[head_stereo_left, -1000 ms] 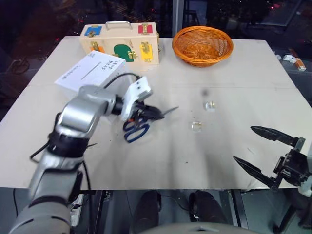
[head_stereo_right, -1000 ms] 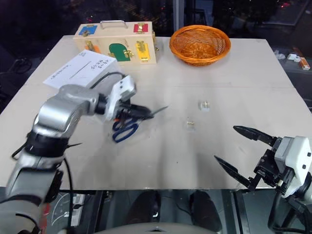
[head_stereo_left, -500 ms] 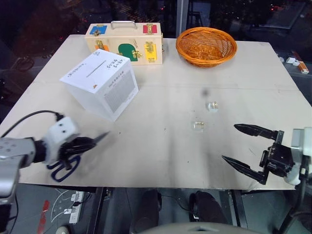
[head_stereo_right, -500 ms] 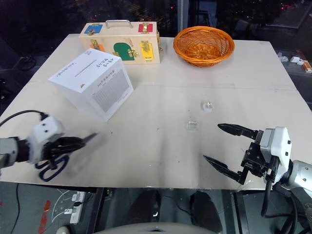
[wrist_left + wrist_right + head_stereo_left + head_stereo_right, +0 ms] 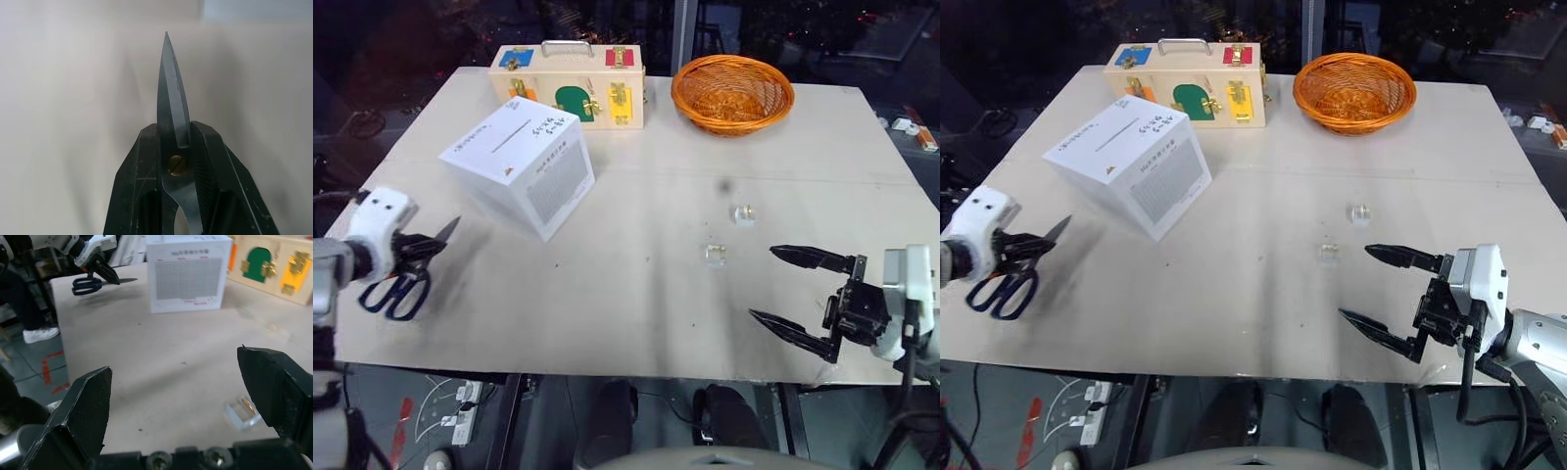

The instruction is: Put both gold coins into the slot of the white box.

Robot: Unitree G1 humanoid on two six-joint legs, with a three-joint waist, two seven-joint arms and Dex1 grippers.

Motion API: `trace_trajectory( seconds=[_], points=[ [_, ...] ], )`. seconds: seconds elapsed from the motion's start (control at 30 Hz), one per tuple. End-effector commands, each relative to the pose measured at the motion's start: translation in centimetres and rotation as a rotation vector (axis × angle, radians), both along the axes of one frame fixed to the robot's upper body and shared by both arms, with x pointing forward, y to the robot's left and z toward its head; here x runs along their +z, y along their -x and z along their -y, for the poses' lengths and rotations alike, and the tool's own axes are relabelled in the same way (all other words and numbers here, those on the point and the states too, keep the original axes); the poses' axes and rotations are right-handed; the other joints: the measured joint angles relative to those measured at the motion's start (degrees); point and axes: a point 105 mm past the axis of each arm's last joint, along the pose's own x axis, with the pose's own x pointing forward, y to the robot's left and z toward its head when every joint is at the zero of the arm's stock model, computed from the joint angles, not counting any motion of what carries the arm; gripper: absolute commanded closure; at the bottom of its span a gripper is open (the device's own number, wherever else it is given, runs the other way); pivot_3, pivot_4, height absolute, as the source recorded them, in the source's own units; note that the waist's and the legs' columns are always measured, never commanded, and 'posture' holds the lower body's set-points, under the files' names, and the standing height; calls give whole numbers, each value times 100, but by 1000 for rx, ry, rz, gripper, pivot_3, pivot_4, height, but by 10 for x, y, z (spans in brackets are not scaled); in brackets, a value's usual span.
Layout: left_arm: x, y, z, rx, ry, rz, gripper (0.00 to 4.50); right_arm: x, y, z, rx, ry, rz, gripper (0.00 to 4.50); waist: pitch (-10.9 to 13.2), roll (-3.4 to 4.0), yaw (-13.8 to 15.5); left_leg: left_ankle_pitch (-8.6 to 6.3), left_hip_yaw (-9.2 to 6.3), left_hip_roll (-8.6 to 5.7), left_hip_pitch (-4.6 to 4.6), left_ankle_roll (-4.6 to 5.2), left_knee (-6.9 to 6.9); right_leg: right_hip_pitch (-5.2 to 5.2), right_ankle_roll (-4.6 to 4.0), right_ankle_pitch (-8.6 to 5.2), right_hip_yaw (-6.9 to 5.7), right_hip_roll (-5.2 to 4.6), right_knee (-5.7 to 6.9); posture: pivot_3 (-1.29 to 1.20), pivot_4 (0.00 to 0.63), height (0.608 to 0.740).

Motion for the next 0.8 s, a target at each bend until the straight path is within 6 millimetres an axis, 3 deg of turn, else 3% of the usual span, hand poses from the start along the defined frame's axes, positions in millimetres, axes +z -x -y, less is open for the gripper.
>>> trace_trajectory(
  seconds=[0.03, 0.13, 0.23, 0.33, 0.47, 0.63, 0.7, 0.77, 0.8],
  points=[
    [14, -4, -6, 53, -4, 50, 2705, 0, 2, -3, -13, 25, -10, 0, 1, -3, -59, 0, 1, 0, 1, 0, 0, 0, 0, 0, 1, 0, 1, 0, 150, 726],
    [30, 1, 1, 33, 37, 105, 1187, -7, -4, 0, -52, 63, -25, 0, 1, -3, -131, 0, 3, 2, 1, 0, 0, -2, 1, 0, 6, -1, 1, 0, 150, 726],
    [57, 10, 17, -22, 108, 191, 18, -8, -10, 2, -68, 66, -18, 0, 3, -6, -135, 0, 3, 4, 2, 0, 0, -3, 0, 0, 6, -1, 2, 0, 150, 726],
    [70, 29, 42, -126, 205, 210, 18, -6, -19, 4, -93, 53, -11, 0, 3, -6, -126, 0, 3, 6, 2, -1, 0, -2, 0, 0, 4, -1, 2, 0, 150, 726],
    [51, 81, 90, -419, 259, 154, 18, -18, -35, 9, -130, 148, -36, 0, 7, 10, -151, 0, 3, 8, 13, -1, -4, -3, -1, 0, 25, -14, 2, 0, 150, 726],
    [40, 116, 153, -703, 399, 82, 18, -38, -58, 23, -216, 305, -104, 0, 7, 7, -52, 0, 4, 6, 8, -1, -1, -4, -26, -14, 4, -11, 1, 0, 150, 726],
    [34, 120, 186, -831, 421, 82, 0, -37, -72, 23, -226, 317, -110, 527, 2, 15, -31, 0, -1, 3, 12, -1, 5, 1, -28, -15, 0, -13, 1, 0, 150, 726],
    [32, 116, 208, -901, 426, 108, 0, -35, -85, 21, -231, 336, -100, 1297, 1, 22, -21, 1, 6, -2, 17, 1, 9, 11, -28, -15, 11, -15, 2, 0, 150, 726],
    [31, 112, 214, -912, 424, 122, 0, -35, -90, 20, -231, 342, -99, 1297, 0, 21, -21, 1, 6, -3, 13, 1, 9, 9, -28, -14, 12, -13, 3, 0, 150, 726]
  ],
)
